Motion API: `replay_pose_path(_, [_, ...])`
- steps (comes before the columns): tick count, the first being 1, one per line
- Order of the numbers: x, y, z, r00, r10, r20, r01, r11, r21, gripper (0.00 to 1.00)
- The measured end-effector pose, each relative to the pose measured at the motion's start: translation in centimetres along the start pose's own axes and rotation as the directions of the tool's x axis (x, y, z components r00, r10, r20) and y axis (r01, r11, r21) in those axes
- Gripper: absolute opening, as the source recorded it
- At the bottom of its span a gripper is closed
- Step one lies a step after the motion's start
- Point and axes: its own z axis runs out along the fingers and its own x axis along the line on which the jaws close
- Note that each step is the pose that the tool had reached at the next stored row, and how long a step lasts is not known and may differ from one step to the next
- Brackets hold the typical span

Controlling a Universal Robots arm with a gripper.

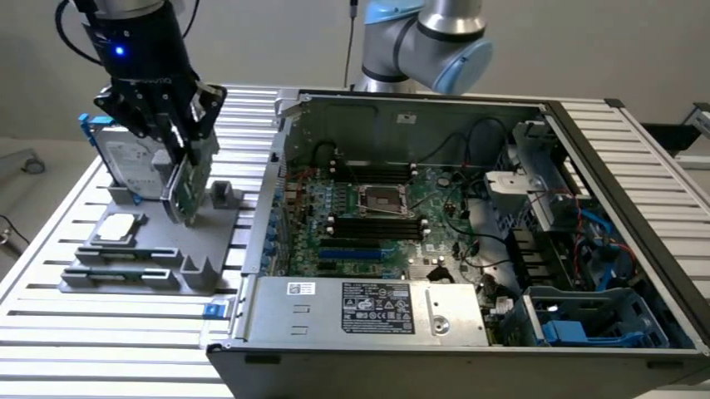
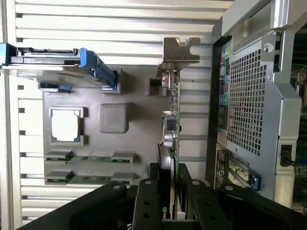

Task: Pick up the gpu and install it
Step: 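Pick up the gpu and move the gpu toward the slot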

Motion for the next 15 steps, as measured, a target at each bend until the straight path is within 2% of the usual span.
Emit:
replay_pose_path(6, [-1.4,-0.2,-2.67,0.9999,-0.013,-0.0004,0.013,0.9999,-0.0093,0.27])
replay_pose_path(9, [-2.7,-0.29,-3.78,0.9999,-0.015,-0.0016,0.015,0.9998,-0.0102,0.27])
replay_pose_path(15, [-5.4,-0.58,-5.29,0.9999,-0.015,-0.0062,0.015,0.9998,-0.0103,0.27])
